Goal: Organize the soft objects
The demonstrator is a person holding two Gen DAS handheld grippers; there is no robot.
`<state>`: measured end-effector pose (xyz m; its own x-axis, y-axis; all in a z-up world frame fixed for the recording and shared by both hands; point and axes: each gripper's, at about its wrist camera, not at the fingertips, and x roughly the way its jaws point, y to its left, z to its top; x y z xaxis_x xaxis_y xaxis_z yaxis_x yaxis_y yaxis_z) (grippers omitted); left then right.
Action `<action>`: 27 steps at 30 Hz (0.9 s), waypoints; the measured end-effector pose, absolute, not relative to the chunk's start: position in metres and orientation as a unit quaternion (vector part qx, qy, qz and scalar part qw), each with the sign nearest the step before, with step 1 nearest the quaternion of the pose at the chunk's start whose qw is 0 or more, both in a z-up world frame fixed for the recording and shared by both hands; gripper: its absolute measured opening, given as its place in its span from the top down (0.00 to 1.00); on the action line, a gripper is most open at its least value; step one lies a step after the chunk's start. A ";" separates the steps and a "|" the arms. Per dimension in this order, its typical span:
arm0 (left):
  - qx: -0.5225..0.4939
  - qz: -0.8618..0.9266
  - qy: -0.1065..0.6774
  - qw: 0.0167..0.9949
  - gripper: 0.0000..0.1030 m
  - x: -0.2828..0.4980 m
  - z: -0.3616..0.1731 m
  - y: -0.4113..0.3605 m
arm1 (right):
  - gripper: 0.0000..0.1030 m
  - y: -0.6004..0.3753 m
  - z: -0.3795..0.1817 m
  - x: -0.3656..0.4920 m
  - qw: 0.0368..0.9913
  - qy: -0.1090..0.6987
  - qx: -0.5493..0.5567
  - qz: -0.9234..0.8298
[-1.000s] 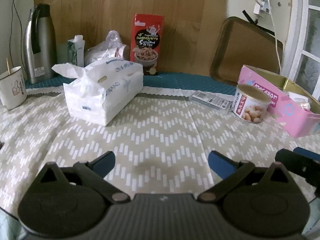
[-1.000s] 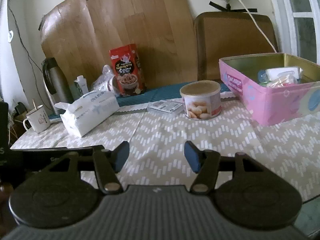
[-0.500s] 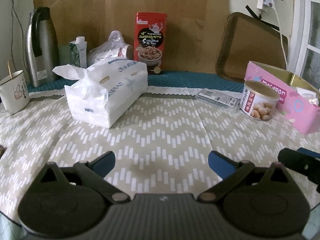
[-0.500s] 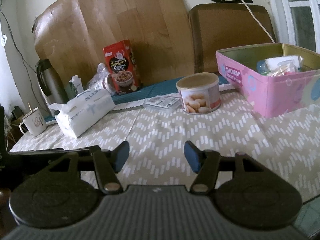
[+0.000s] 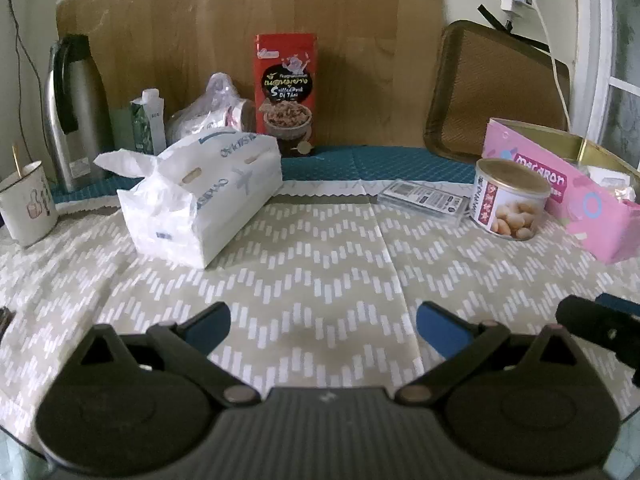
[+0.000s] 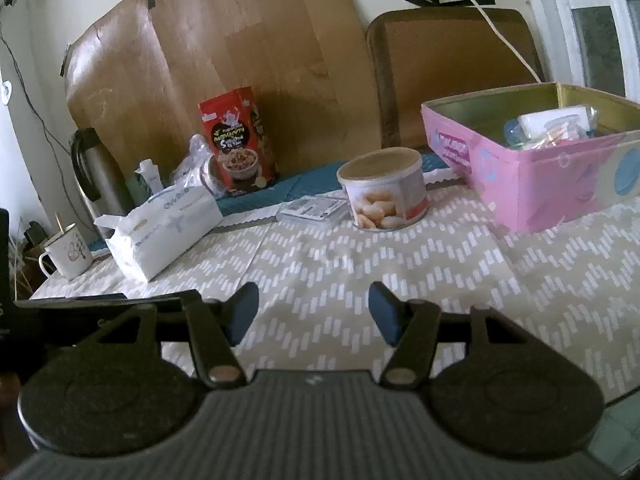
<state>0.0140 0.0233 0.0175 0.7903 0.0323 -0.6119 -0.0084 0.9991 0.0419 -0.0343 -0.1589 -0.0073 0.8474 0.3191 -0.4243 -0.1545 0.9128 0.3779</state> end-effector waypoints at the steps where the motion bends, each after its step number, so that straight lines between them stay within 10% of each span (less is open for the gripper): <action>1: 0.020 0.010 0.324 0.946 0.00 0.014 0.018 0.022 | 0.38 -0.160 -0.007 -0.035 0.947 0.245 0.167 0.125; 27: 0.028 0.010 0.327 0.945 0.00 0.013 0.019 0.014 | 0.38 -0.166 -0.011 -0.039 0.946 0.242 0.179 0.122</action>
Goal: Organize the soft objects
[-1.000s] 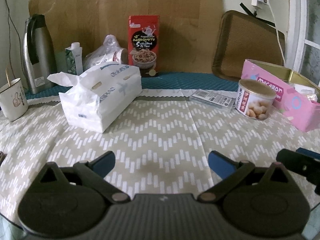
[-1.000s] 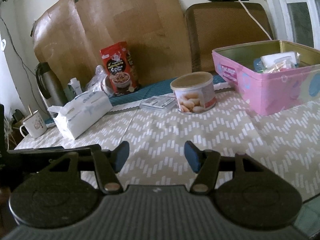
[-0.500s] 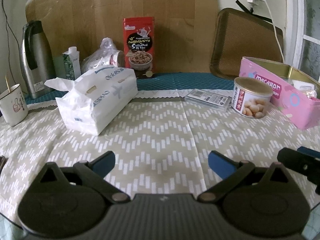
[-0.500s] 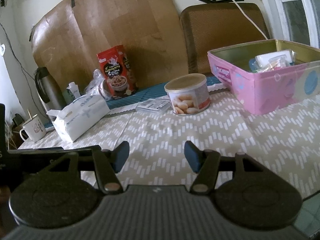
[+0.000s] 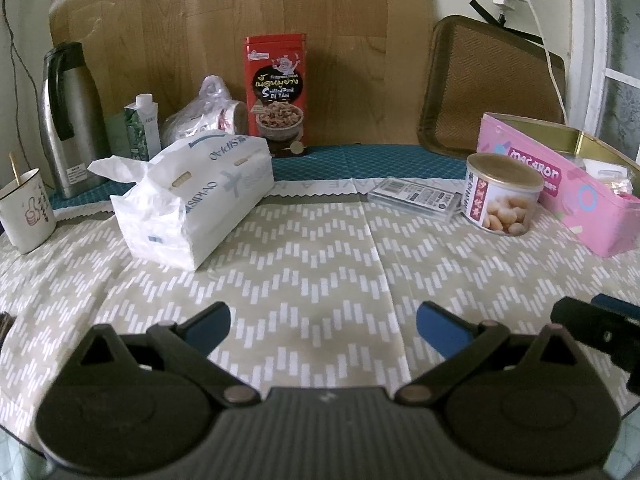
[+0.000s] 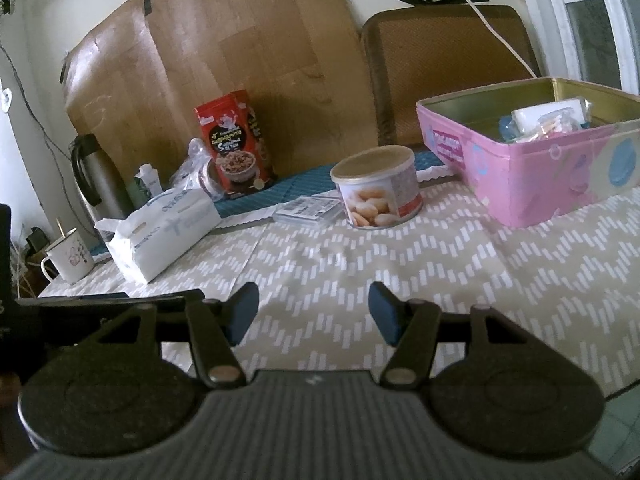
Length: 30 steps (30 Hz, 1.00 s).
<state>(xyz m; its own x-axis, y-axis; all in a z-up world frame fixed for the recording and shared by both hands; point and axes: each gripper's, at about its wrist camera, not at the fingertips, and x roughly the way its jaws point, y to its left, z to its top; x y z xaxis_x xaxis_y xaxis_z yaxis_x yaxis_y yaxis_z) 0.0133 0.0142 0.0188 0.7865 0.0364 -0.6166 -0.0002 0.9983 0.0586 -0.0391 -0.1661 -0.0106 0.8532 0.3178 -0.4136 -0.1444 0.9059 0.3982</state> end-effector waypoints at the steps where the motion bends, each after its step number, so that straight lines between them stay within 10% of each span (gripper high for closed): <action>1: 0.028 0.009 0.327 0.945 0.00 0.014 0.019 0.015 | 0.39 -0.166 -0.010 -0.039 0.946 0.241 0.179 0.123; 15: 0.002 0.025 0.320 0.947 0.00 0.024 0.015 0.046 | 0.57 -0.154 -0.006 -0.025 0.943 0.250 0.149 0.164; 30: -0.034 0.021 0.333 0.942 0.00 0.039 -0.001 0.065 | 0.43 -0.106 0.042 0.154 0.902 0.333 -0.056 0.269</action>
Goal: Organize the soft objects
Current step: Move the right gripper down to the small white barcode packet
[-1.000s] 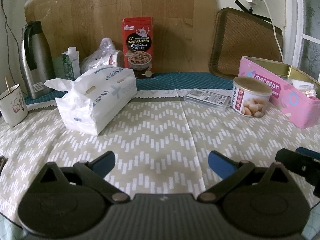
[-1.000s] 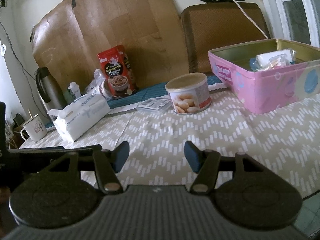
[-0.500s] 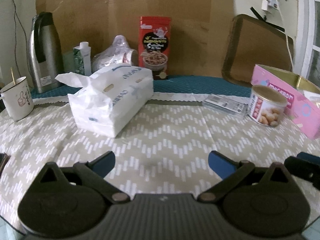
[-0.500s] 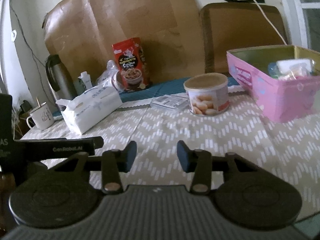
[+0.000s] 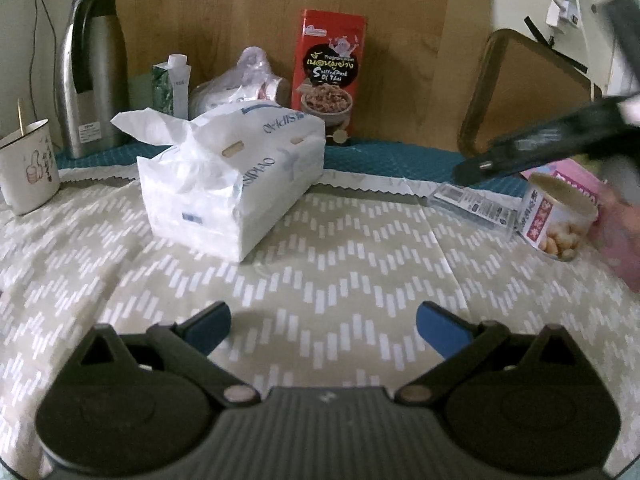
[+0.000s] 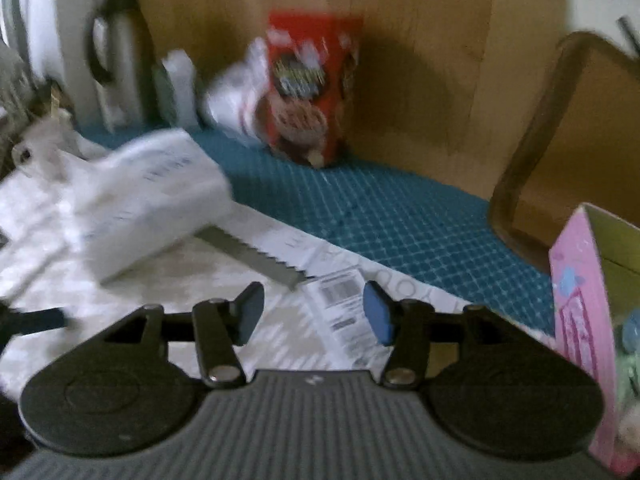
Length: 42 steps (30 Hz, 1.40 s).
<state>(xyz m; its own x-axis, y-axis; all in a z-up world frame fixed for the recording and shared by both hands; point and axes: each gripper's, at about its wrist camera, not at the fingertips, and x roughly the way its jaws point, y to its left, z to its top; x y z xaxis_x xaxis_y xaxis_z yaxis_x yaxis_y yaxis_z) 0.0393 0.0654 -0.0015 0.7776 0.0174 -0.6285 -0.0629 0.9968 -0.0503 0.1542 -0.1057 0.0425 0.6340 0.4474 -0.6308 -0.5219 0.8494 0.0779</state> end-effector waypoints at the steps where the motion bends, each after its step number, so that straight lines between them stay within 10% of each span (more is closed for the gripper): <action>1: -0.035 0.019 0.333 0.942 0.00 0.039 -0.001 0.065 | 0.43 -0.100 0.039 0.167 0.897 0.349 -0.066 0.264; 12: -0.053 0.014 0.328 0.943 0.00 0.038 0.000 0.069 | 0.35 -0.076 0.007 0.226 0.849 0.454 -0.105 0.250; 42: 0.010 0.042 0.349 0.936 0.00 0.041 -0.005 0.053 | 0.33 -0.163 0.004 -0.002 0.904 0.298 0.011 0.307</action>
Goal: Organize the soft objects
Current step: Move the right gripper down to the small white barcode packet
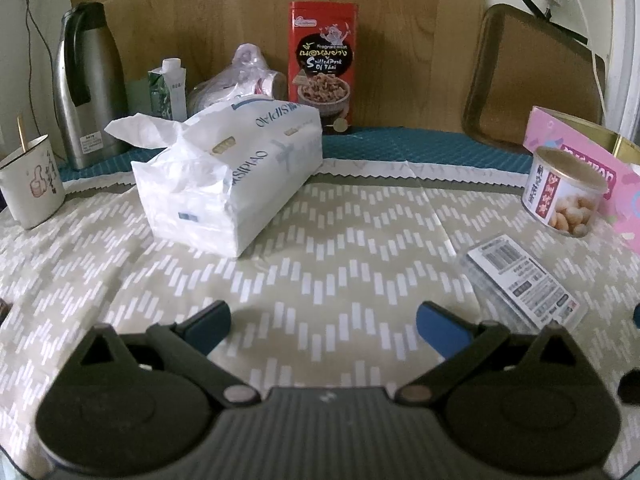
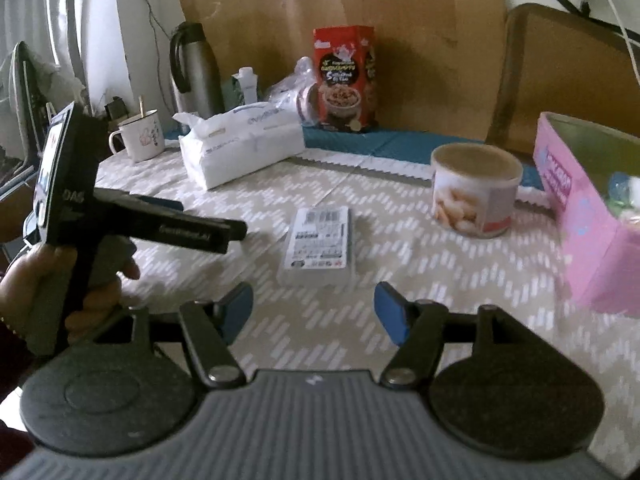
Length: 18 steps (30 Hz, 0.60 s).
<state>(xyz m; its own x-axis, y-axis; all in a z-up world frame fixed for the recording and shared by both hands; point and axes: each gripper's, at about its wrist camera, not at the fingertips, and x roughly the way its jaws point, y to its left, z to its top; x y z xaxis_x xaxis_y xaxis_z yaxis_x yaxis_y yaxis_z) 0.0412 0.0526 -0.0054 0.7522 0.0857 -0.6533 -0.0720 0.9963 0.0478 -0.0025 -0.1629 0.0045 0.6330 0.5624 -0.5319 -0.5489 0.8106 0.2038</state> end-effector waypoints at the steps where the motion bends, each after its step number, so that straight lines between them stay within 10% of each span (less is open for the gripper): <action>1: 0.010 0.042 0.350 0.936 0.00 0.041 -0.006 0.053 | 0.33 -0.162 0.003 -0.003 0.903 0.299 0.013 0.309; 18: 0.014 0.037 0.351 0.936 0.00 0.042 -0.007 0.052 | 0.30 -0.138 -0.010 0.008 0.907 0.299 0.014 0.296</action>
<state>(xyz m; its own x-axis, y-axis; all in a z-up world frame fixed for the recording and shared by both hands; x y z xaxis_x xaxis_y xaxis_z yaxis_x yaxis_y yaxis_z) 0.0423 0.0525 -0.0067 0.7509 0.0781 -0.6558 -0.0589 0.9969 0.0512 0.0080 -0.1377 -0.0098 0.6464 0.5449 -0.5340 -0.5283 0.8247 0.2019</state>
